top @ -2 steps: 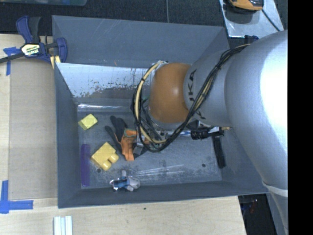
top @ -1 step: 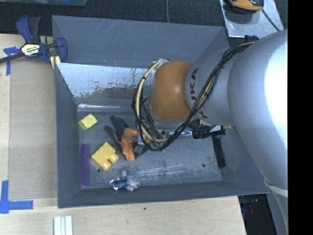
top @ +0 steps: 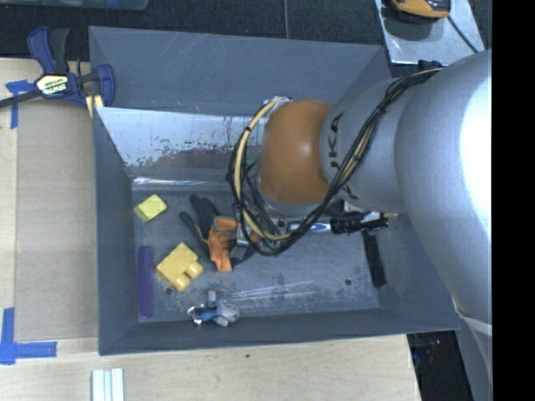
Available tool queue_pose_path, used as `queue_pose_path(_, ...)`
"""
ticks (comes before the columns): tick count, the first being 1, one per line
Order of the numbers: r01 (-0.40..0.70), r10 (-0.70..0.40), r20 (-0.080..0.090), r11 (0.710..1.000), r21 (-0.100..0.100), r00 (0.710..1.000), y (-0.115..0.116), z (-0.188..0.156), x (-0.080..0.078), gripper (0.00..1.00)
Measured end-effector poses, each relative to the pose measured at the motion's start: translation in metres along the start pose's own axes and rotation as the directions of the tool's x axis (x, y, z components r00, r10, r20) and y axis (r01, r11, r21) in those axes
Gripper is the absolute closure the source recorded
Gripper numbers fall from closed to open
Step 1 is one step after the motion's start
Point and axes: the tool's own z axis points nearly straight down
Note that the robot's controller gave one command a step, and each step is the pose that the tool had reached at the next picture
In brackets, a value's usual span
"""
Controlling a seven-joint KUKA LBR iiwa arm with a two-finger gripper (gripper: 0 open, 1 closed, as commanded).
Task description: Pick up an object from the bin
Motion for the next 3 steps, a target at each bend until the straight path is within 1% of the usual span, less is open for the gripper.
queue_pose_path(1,0.0,0.0,-0.001,1.0,0.001,1.0,0.0,-0.021,0.0,1.0)
queue_pose_path(3,0.002,-0.002,0.0,1.0,0.0,1.0,-0.001,-0.086,-0.001,1.0)
